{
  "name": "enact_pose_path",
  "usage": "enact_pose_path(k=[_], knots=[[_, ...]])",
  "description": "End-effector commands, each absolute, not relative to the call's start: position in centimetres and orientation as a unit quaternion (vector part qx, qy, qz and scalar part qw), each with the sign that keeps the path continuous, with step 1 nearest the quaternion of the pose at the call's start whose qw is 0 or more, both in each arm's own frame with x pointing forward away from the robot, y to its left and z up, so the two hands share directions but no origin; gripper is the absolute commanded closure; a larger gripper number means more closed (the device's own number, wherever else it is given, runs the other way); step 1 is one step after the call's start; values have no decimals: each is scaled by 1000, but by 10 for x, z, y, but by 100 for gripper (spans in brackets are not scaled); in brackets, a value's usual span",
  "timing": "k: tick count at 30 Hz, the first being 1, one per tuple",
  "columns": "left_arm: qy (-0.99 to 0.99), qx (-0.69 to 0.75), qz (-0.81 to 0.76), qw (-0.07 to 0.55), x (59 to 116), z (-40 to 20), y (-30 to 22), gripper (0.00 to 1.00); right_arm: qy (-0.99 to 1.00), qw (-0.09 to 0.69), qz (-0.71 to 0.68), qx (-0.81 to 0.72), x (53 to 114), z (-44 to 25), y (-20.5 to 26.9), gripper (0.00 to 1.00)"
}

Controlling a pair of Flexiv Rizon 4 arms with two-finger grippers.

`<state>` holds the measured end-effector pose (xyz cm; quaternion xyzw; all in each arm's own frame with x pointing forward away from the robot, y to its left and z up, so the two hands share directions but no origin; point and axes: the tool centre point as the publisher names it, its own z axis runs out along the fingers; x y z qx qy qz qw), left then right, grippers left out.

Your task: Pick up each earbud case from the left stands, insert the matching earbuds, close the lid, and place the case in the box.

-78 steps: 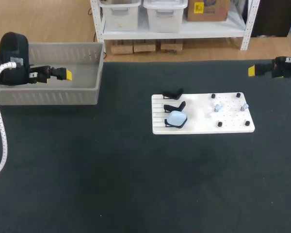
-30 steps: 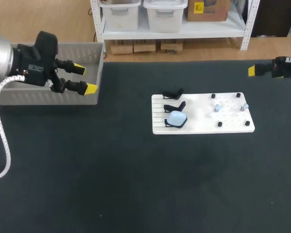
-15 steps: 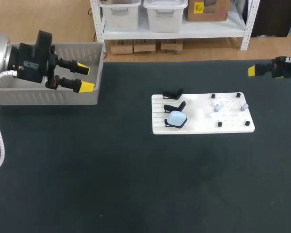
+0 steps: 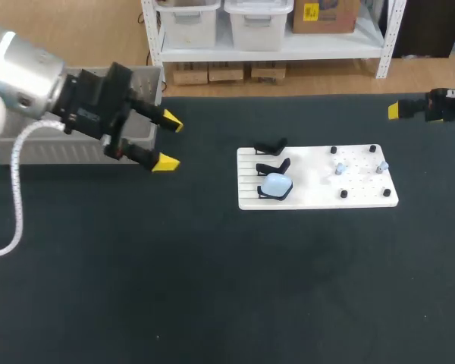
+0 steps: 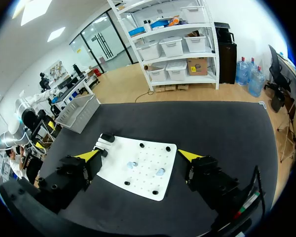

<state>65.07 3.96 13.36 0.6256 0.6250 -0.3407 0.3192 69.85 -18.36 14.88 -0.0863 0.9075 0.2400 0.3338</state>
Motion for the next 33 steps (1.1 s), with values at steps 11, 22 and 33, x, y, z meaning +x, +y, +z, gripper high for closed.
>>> enact_pose_path(k=[11, 22, 33], knots=[[595, 641, -378, 305, 667, 111, 11, 0, 907, 334, 240, -86, 698, 149, -184, 0], [595, 641, -378, 305, 667, 111, 11, 0, 907, 334, 240, -86, 698, 149, -184, 0], [594, 616, -397, 332, 663, 93, -10, 0, 907, 334, 240, -86, 698, 149, -184, 0]])
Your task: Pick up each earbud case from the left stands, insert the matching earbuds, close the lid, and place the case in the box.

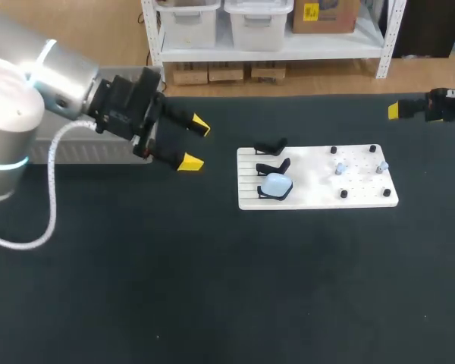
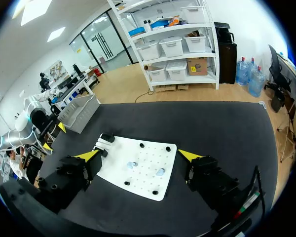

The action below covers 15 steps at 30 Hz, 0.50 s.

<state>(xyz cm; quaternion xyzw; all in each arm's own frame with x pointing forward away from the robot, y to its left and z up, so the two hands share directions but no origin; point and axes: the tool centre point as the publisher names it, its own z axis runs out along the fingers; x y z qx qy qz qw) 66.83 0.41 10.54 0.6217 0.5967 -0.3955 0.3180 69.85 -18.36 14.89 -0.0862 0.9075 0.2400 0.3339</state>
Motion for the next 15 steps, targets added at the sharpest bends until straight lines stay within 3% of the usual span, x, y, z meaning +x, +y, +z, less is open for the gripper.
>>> enact_pose_path(k=[1, 15], knots=[[596, 620, -393, 326, 663, 90, -15, 0, 907, 334, 240, -86, 698, 149, -184, 0], [569, 651, -380, 327, 655, 66, -58, 0, 907, 334, 240, -86, 698, 149, -184, 0]])
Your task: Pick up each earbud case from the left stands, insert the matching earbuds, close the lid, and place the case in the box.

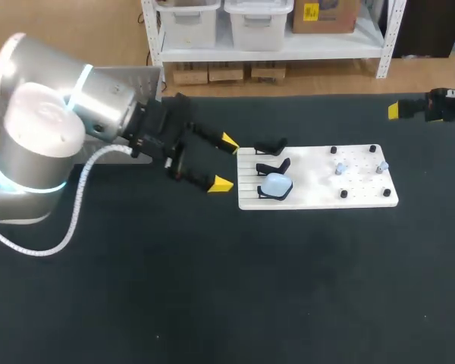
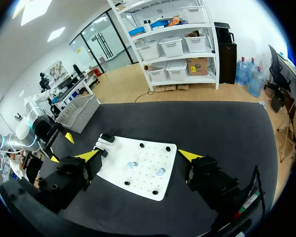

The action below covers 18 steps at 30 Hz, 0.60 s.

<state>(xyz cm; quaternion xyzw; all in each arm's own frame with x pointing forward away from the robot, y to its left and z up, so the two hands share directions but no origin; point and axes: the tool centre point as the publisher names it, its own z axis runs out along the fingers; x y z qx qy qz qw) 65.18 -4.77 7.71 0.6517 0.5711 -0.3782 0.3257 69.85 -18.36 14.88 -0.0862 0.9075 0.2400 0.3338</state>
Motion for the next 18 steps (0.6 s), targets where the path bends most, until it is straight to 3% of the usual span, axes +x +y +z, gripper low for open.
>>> enact_pose_path(k=[1, 18], knots=[[568, 650, -381, 330, 653, 63, -59, 0, 907, 334, 240, -86, 698, 149, -184, 0], [584, 605, -402, 363, 644, 29, -82, 0, 907, 334, 240, -86, 698, 149, -184, 0]])
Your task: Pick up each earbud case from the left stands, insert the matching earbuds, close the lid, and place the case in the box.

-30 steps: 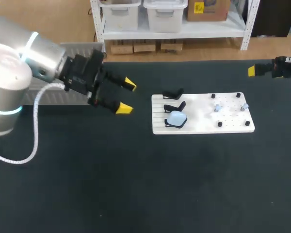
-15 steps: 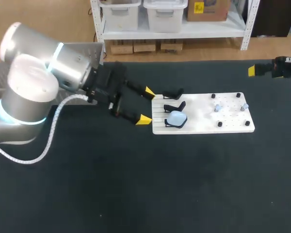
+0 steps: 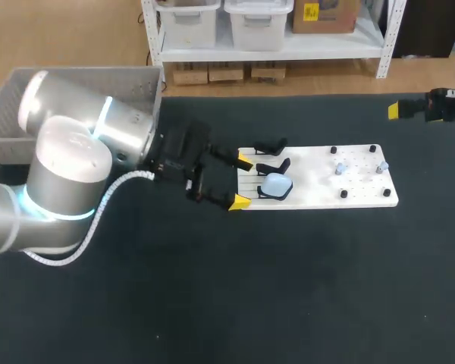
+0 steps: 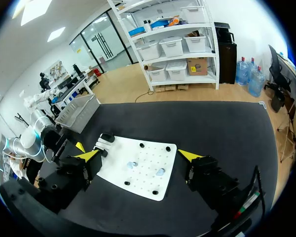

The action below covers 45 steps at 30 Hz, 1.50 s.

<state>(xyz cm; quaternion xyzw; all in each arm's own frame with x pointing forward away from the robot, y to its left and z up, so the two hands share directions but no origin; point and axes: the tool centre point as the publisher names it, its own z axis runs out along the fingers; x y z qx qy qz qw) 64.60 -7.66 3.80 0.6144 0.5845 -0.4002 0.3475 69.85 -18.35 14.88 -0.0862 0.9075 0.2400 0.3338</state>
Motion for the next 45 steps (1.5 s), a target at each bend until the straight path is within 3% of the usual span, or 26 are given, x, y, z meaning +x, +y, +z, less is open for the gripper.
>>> enact_pose_path(k=[1, 16, 17, 18, 20, 21, 32, 45], knots=[[582, 602, -406, 365, 645, 28, -83, 0, 907, 334, 240, -86, 698, 149, -184, 0], [590, 589, -411, 369, 661, 17, -90, 0, 907, 334, 240, -86, 698, 149, -184, 0], [591, 589, -410, 369, 662, 17, -91, 5, 907, 334, 240, -86, 698, 149, -184, 0], [591, 589, -410, 369, 663, 17, -92, 25, 907, 334, 240, -86, 698, 149, -184, 0], [590, 589, -410, 370, 665, 18, -95, 33, 907, 334, 240, -86, 698, 149, -184, 0], [589, 590, -410, 370, 666, 18, -96, 41, 907, 334, 240, -86, 698, 149, -184, 0], [582, 596, -414, 368, 670, 19, -106, 53, 907, 334, 240, -86, 698, 149, -184, 0], [577, 600, -421, 360, 670, 15, -118, 55, 907, 334, 240, -86, 698, 149, -184, 0]])
